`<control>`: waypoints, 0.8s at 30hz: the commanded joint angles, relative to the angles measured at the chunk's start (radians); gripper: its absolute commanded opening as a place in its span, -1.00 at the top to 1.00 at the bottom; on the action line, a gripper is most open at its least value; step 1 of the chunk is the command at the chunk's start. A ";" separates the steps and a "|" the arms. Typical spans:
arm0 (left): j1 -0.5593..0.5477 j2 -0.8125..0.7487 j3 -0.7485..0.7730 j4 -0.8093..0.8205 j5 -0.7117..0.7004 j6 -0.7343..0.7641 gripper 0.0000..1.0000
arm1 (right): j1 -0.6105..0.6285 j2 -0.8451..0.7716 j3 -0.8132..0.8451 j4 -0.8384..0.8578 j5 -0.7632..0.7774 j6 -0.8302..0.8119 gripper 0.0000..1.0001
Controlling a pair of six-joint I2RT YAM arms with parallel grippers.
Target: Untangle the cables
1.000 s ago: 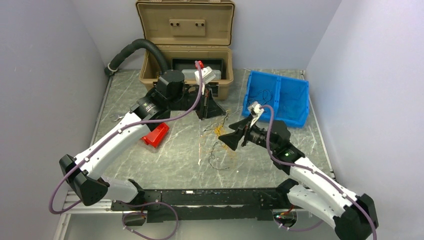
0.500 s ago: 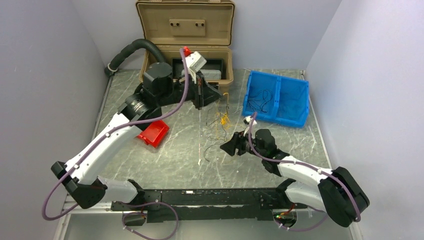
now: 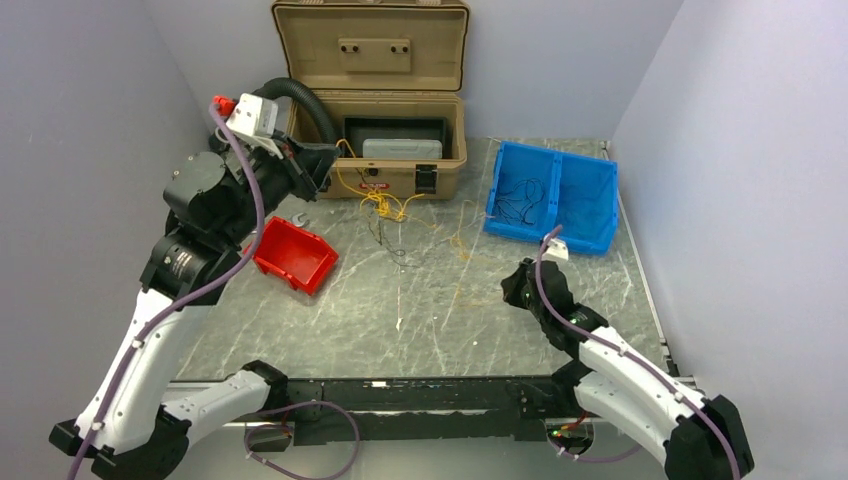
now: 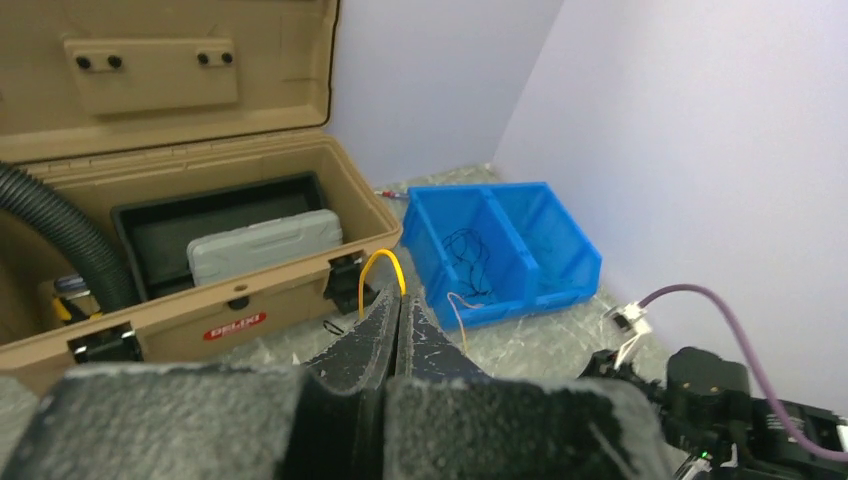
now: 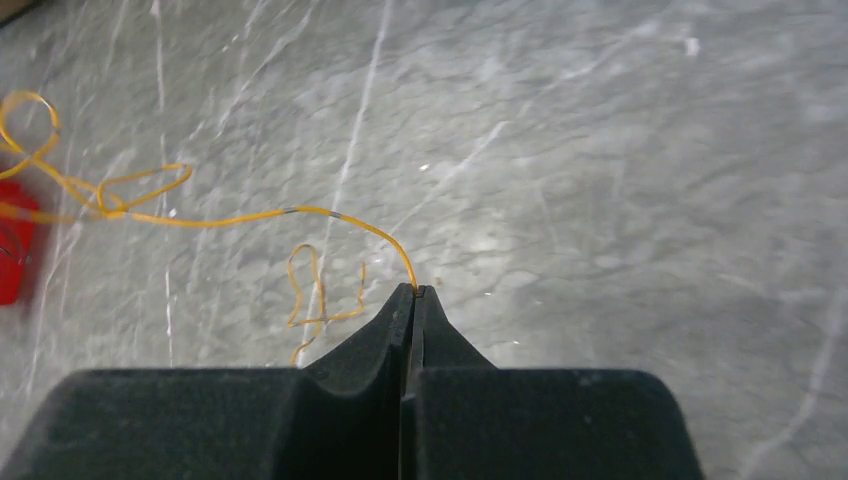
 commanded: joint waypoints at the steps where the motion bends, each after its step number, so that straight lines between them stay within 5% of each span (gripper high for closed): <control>1: 0.025 -0.012 -0.067 -0.004 0.021 0.004 1.00 | -0.030 -0.079 0.055 -0.115 0.085 0.016 0.98; 6: 0.025 0.018 -0.081 0.032 0.206 -0.009 1.00 | -0.030 -0.145 0.065 0.002 -0.096 -0.111 0.76; 10: 0.025 0.045 -0.095 0.092 0.363 -0.031 1.00 | -0.030 -0.166 0.095 0.056 -0.227 -0.206 -0.22; 12: 0.020 0.066 -0.112 0.149 0.480 -0.071 1.00 | -0.029 -0.168 0.108 0.085 -0.317 -0.258 -0.46; 17: -0.052 0.126 -0.075 0.184 0.656 -0.060 1.00 | -0.028 -0.158 0.151 0.178 -0.502 -0.347 -0.54; 24: -0.136 0.217 0.041 0.029 0.677 0.038 1.00 | -0.031 -0.131 0.223 0.199 -0.475 -0.375 -0.48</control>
